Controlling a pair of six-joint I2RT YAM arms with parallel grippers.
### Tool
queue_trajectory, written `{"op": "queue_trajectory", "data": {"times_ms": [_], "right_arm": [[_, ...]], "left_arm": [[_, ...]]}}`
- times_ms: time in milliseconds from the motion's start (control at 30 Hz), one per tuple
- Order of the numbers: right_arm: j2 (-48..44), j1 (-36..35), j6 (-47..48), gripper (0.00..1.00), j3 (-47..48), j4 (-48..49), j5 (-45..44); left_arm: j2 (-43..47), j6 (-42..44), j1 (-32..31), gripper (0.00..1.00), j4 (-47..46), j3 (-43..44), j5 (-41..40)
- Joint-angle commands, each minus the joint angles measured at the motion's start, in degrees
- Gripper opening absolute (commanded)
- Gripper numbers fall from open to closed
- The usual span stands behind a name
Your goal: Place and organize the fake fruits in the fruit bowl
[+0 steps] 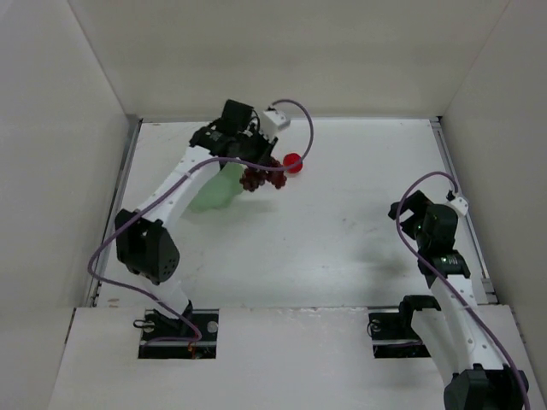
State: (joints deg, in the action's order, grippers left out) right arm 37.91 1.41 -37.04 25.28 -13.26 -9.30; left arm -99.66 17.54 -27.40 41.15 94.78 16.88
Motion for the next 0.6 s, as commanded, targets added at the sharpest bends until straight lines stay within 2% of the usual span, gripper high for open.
{"op": "queue_trajectory", "data": {"times_ms": [0, 200, 333, 400, 433, 500, 567], "right_arm": [[0.58, 0.04, 0.56, 1.0, 0.39, 1.92, -0.98], [2.25, -0.04, 1.0, 1.0, 1.0, 2.97, -0.63], [3.31, -0.05, 1.09, 1.0, 1.62, 3.76, -0.19], [3.57, 0.13, 1.35, 1.0, 1.97, 3.85, 0.07], [3.57, 0.13, 1.44, 1.0, 2.06, 3.85, 0.07], [3.22, 0.13, 1.62, 1.0, 1.97, 3.85, 0.07], [2.87, 0.13, 1.62, 1.0, 1.71, 3.59, 0.07]], "left_arm": [[7.19, 0.03, 5.55, 0.02, -0.37, 6.02, 0.17], [7.55, 1.88, 13.81, 0.03, 0.34, 3.93, -0.63], [5.53, 3.46, 16.8, 0.04, -1.5, 0.15, -1.23], [4.56, 3.55, 17.68, 0.08, -3.26, -2.31, -2.46], [4.21, 3.64, 18.12, 0.13, -4.48, -3.54, -3.51], [3.68, 3.64, 18.65, 0.32, -8.17, -5.83, -6.5], [3.24, 3.64, 19.0, 0.66, -12.56, -6.98, -11.58]]}}
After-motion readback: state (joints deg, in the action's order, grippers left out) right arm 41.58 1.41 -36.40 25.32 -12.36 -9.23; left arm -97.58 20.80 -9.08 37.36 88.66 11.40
